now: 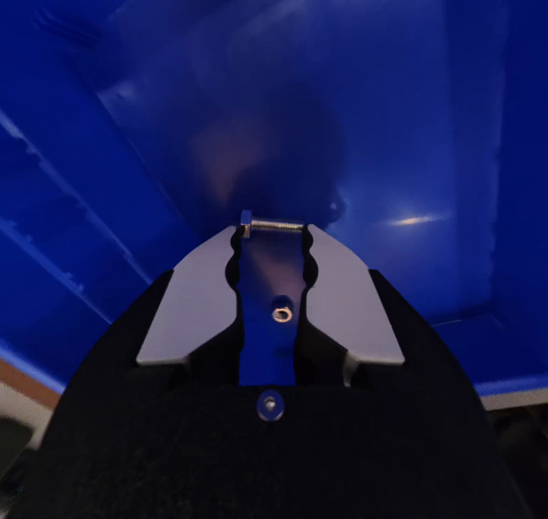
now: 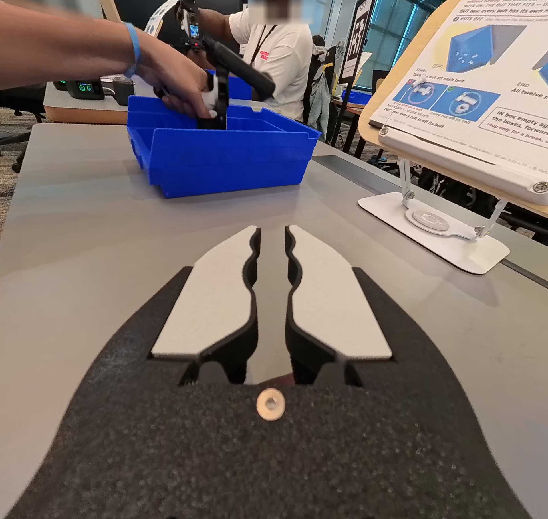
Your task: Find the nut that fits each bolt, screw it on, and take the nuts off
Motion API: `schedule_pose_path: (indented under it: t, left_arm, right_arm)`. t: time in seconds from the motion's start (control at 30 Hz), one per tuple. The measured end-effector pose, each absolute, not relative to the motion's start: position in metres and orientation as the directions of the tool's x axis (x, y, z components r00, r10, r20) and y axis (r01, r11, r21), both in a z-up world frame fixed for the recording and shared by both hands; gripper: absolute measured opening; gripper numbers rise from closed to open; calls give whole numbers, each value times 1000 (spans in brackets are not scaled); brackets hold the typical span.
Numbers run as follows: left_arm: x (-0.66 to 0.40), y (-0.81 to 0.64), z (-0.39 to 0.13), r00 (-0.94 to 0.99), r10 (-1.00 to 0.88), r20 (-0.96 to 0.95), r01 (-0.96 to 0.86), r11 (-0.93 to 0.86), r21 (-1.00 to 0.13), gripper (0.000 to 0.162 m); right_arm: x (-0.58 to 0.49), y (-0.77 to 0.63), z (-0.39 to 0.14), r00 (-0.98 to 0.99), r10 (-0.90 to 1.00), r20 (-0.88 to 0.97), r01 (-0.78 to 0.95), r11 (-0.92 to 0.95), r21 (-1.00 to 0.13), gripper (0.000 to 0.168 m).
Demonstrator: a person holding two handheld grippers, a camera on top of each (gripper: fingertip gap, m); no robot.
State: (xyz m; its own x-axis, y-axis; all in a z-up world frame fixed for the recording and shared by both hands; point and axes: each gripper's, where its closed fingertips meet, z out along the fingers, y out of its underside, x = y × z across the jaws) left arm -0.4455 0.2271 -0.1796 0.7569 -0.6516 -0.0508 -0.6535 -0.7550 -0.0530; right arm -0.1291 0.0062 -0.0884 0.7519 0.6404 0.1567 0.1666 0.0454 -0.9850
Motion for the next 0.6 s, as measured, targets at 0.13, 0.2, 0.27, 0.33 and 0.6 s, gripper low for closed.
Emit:
schedule_pose_path:
  t: [0.13,0.2,0.27,0.33,0.6]
  left_arm:
    - [-395,207,-126,714,-659,239,-575,-745,-338,39]
    - [-358,181,-89,593,-678,434,-501,-733,-461,39]
    - [-327,151,-64,460,-697,549,-461,-717,-523,39]
    - [-294,116,-45,300,-696,653,-438,-708,-554,39]
    - [-194,8,-29,-198,-466,862,-447,-740,-502,39]
  right_arm:
    - [-128,7,-89,754,640,151,164,39,-986,15]
    - [-128,8,-89,754,641,143,157,35,-987,15]
    - [-128,8,-88,754,642,140,154,34,-987,15]
    - [-128,8,-89,753,642,145,159,36,-987,15]
    - [-129,3,-85,737,660,147,145,58,-988,20]
